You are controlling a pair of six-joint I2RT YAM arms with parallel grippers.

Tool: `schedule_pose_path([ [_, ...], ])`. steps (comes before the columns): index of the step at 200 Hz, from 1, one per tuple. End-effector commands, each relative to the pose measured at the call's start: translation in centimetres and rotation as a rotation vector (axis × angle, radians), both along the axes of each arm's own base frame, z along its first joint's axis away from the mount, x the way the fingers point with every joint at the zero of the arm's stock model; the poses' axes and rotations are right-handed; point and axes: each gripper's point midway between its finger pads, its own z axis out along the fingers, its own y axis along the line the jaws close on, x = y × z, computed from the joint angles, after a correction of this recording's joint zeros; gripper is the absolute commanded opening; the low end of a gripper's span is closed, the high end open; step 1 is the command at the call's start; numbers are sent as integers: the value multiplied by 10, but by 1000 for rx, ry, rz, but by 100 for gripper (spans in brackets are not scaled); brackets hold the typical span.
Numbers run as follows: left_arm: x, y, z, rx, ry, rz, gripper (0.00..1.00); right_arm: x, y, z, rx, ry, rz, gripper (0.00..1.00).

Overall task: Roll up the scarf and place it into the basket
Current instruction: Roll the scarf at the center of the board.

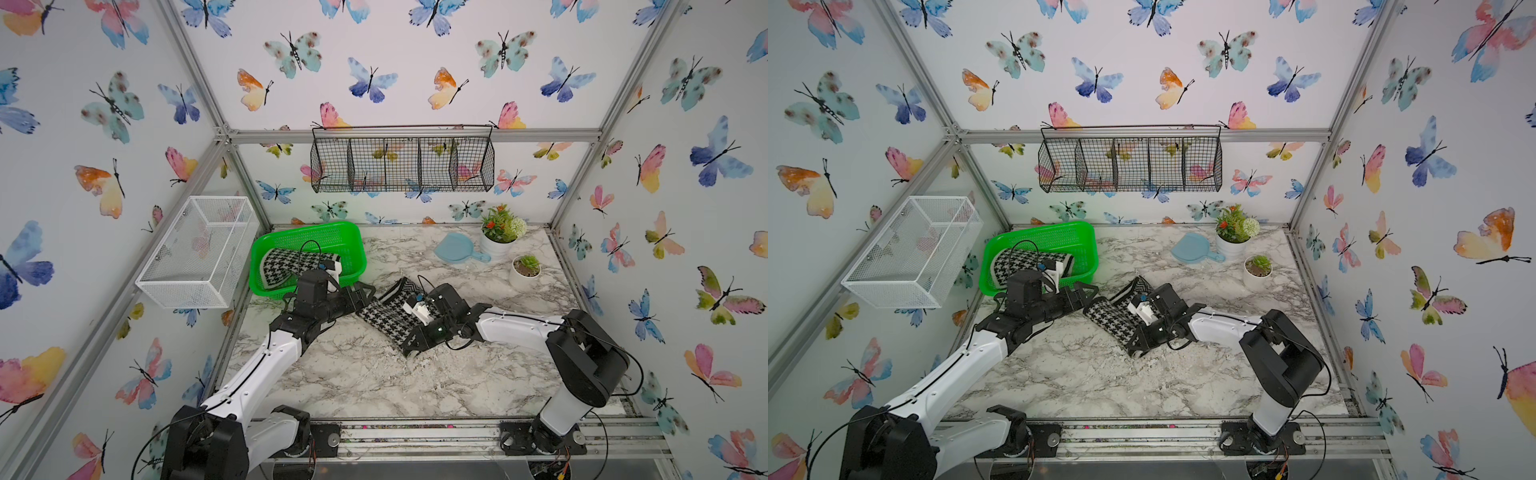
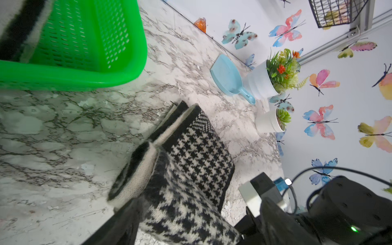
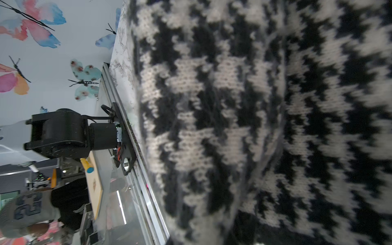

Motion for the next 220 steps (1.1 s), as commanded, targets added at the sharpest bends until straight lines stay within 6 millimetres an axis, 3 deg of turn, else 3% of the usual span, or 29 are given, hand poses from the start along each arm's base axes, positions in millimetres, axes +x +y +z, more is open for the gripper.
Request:
schedule_pose_path([
  [1, -5, -12, 8, 14, -53, -29, 88, -4, 3, 13, 117, 108, 27, 2],
  [36, -10, -33, 4, 9, -56, -82, 88, 13, -12, 7, 144, 200, -6, 2],
  [100, -17, -73, -2, -7, -79, -174, 88, 46, -45, -33, 77, 299, -108, 2],
  [144, -17, -94, -7, -28, -91, -222, 88, 57, -49, -44, 28, 295, -135, 2],
  [172, -4, -102, -25, -11, -63, -213, 88, 66, -49, -44, -2, 269, -148, 3],
  [205, 21, -103, -56, 44, -18, -150, 88, 76, -54, -44, -63, 217, -174, 25],
  [220, 31, -101, -65, 53, -12, -119, 88, 81, -60, -37, -97, 165, -200, 42],
])
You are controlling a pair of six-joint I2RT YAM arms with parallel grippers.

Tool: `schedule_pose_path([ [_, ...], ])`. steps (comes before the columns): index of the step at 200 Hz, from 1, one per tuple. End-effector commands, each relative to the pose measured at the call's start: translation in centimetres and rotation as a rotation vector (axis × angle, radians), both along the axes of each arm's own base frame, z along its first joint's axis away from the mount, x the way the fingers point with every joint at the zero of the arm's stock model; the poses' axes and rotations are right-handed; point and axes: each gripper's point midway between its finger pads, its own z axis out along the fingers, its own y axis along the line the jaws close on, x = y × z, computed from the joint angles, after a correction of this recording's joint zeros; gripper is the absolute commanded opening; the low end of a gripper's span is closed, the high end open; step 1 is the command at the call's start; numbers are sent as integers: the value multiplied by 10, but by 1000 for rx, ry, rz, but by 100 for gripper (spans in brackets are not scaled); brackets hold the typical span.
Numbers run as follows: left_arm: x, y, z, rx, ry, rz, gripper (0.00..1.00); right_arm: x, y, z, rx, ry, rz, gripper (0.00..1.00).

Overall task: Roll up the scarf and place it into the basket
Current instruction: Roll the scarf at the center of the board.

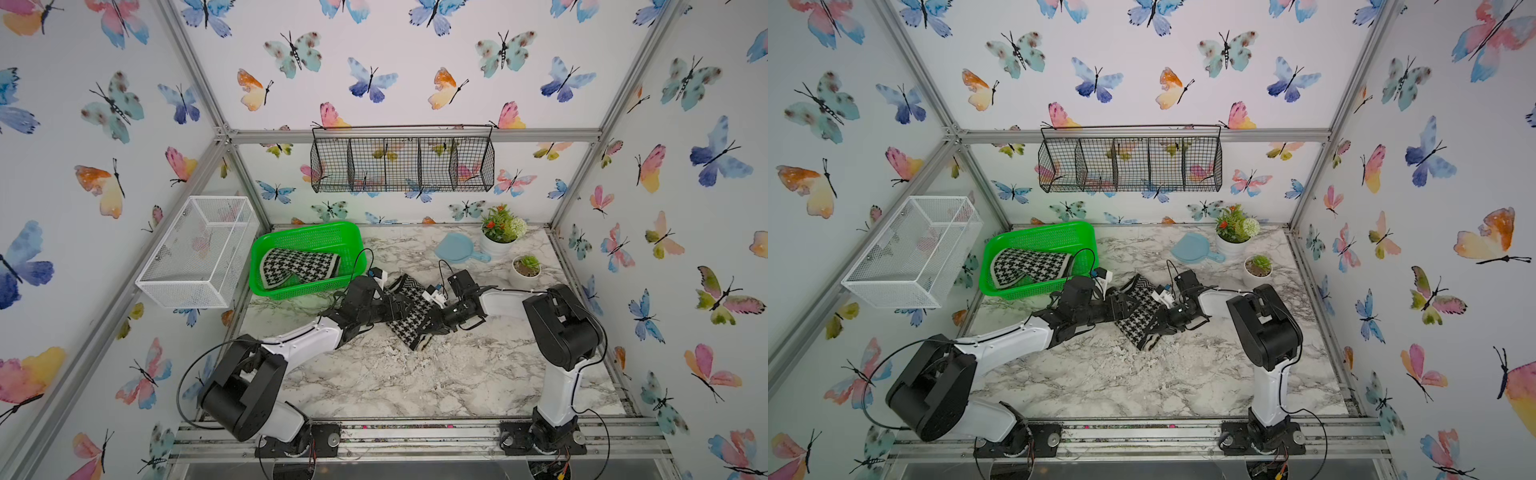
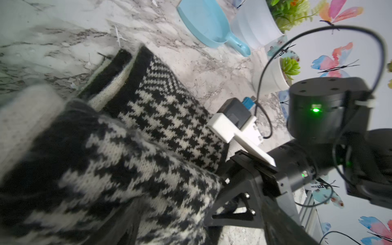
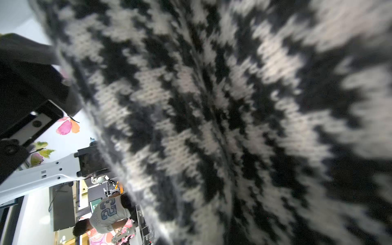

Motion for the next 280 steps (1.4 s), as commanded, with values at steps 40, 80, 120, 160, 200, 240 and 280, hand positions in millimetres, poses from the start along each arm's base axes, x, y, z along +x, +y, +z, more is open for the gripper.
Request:
schedule_pose_path([
  [40, 48, 0, -21, -18, 27, 74, 88, 22, -39, 37, -249, -286, -126, 79],
  [80, 53, -11, -34, -36, 85, 44, 87, 18, -49, 82, -494, -616, -177, 98],
  [120, 51, -14, -43, -26, 124, 32, 86, -14, -10, 69, -749, -878, -38, 98],
  [160, 47, -16, -46, -37, 155, 4, 86, -12, 1, 34, -940, -960, 29, 98],
  [200, 41, -22, -37, -71, 165, -38, 86, -5, -4, 4, -1056, -977, 67, 100],
  [240, 33, -28, -24, -117, 177, -94, 86, 2, -6, -9, -1113, -1004, 70, 81],
  [280, 30, -27, -14, -131, 170, -111, 86, 4, -4, -12, -1115, -1018, 76, 38],
])
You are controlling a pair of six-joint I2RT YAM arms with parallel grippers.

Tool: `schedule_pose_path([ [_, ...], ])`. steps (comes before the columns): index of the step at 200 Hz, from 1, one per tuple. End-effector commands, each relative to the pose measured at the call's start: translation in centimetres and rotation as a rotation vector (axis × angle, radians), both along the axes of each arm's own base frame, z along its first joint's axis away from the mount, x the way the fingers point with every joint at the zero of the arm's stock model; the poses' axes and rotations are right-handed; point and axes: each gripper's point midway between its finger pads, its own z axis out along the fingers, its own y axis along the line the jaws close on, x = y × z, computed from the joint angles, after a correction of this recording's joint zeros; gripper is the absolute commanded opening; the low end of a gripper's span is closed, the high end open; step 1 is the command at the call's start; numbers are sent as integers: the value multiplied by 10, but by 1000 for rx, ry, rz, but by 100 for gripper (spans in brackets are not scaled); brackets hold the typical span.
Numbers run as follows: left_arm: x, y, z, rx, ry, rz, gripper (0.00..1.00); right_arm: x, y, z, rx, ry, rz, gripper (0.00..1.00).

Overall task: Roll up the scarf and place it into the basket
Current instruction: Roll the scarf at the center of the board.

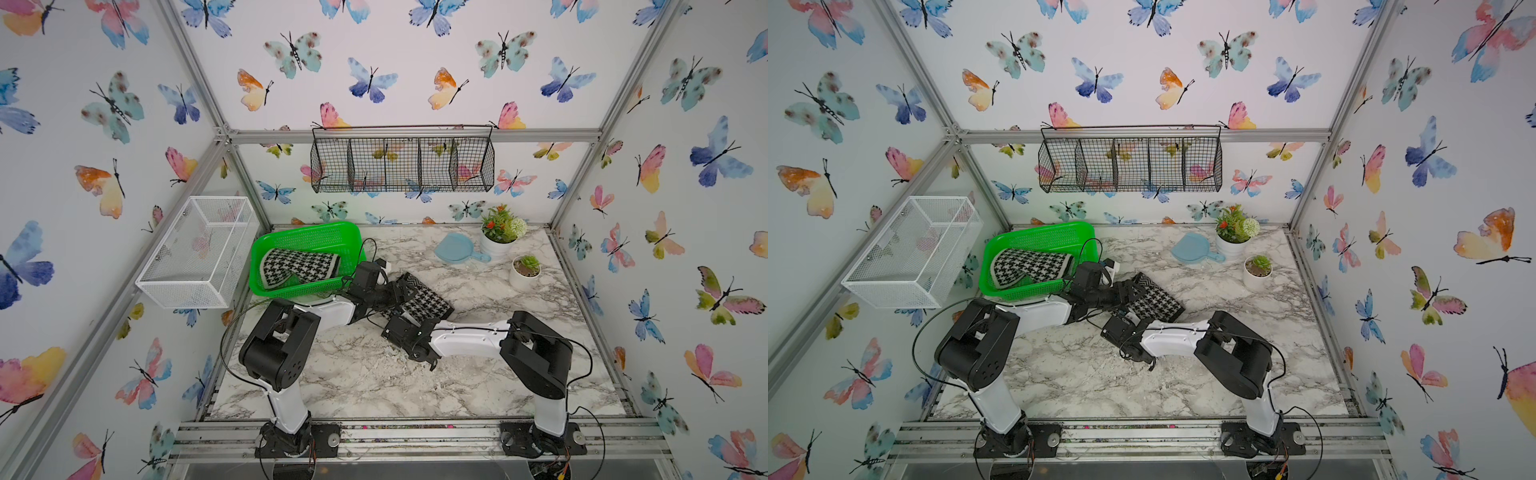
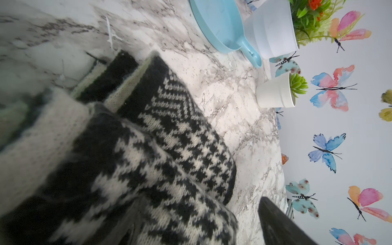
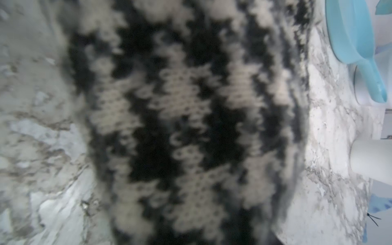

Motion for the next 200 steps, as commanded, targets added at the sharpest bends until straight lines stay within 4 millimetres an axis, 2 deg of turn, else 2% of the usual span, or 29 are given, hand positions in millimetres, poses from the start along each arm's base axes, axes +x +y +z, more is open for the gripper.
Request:
schedule_pose_path([
  [1, -17, -7, 10, -26, 26, -75, 86, 7, 2, 0, -8, -31, -8, 37],
  [37, -17, 5, 18, -35, 21, -55, 86, -4, 14, -8, 74, 56, 18, 23],
  [42, -17, 8, 21, -37, 19, -48, 86, -7, 16, -8, 92, 72, 23, 14],
  [47, -16, 11, 24, -40, 14, -41, 86, -9, 18, -8, 114, 84, 26, 11],
  [69, -12, 28, 37, -42, 2, 0, 86, -19, 32, -1, 237, 156, 52, 9],
  [83, -10, 39, 48, -50, -16, 28, 86, -25, 42, 5, 332, 231, 67, 3],
  [116, -11, 73, 80, -56, -74, 118, 86, -37, 57, 29, 587, 396, 119, 2],
  [137, -18, 86, 96, -34, -130, 147, 86, -47, 66, 45, 712, 521, 167, 2],
  [171, -27, 100, 100, 11, -170, 188, 87, -56, 71, 76, 934, 681, 205, 2],
  [200, -35, 102, 93, 32, -174, 178, 87, -51, 59, 76, 1020, 796, 159, 2],
])
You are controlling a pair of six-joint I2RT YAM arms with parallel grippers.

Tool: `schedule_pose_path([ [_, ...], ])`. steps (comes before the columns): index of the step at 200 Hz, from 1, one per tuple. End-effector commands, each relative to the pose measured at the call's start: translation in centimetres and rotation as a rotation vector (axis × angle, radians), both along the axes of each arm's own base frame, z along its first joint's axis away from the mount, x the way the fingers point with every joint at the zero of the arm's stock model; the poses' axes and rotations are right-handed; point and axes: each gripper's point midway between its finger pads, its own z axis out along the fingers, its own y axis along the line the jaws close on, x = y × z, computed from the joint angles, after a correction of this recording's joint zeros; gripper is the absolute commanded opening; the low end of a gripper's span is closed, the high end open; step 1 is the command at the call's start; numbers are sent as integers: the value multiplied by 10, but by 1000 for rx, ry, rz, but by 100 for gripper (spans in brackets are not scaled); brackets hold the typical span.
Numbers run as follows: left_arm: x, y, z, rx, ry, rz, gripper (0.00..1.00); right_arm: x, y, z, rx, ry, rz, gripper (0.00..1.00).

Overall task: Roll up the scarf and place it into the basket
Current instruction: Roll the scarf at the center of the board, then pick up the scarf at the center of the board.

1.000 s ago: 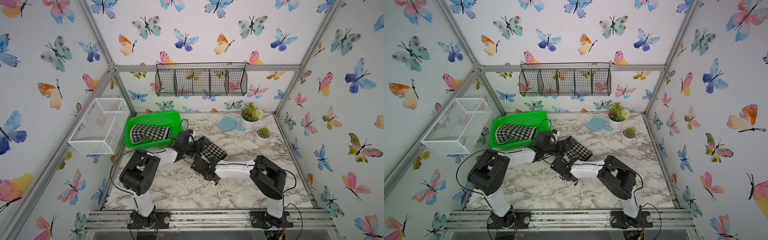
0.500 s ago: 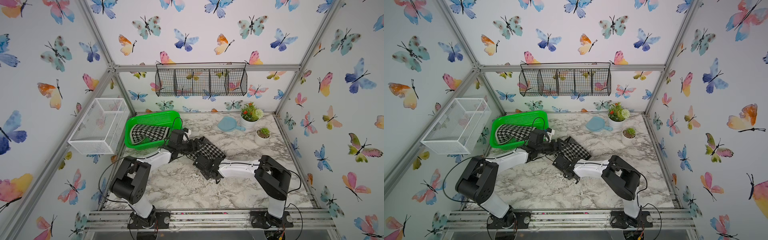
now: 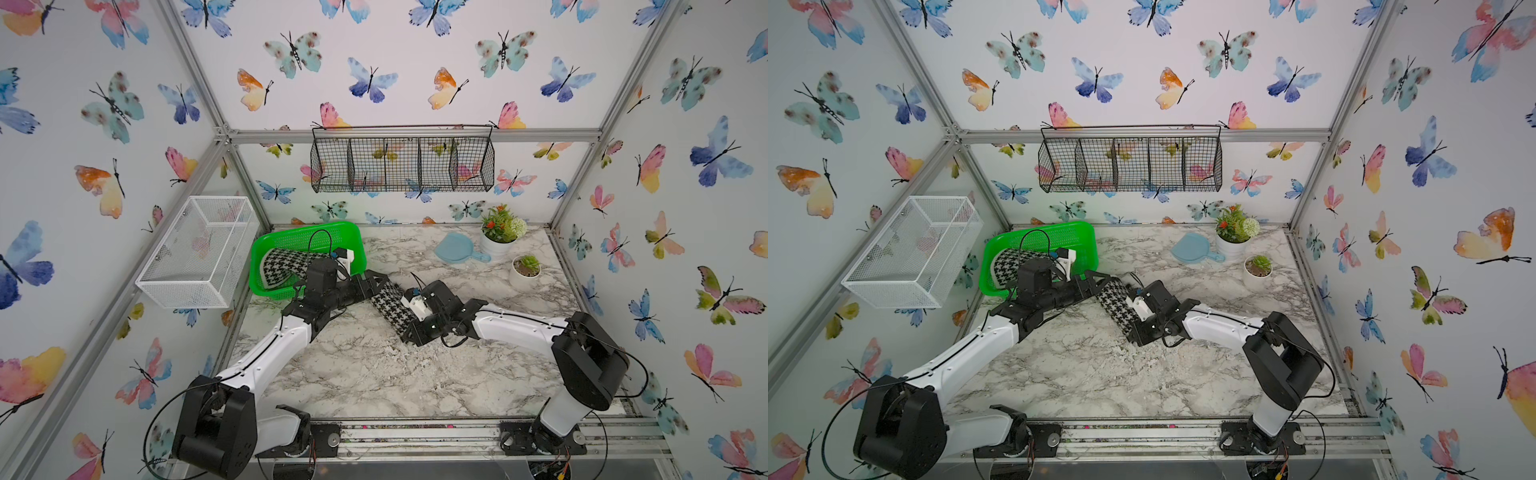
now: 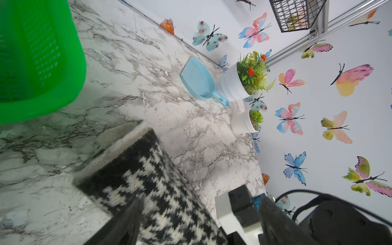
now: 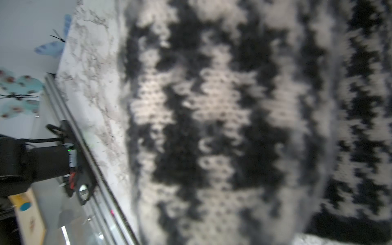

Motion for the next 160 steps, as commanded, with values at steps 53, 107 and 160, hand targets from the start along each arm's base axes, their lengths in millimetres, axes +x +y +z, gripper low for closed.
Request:
schedule_pose_path([
  [53, -27, -3, -35, 90, 4, -34, 88, 15, -23, -5, 227, 321, -23, 2],
  [107, -43, -29, -58, 176, -26, -76, 96, 33, -40, -36, 234, 436, -72, 2],
  [160, -30, -38, -101, 208, 41, -57, 98, 40, -50, -50, 251, 495, -115, 3],
])
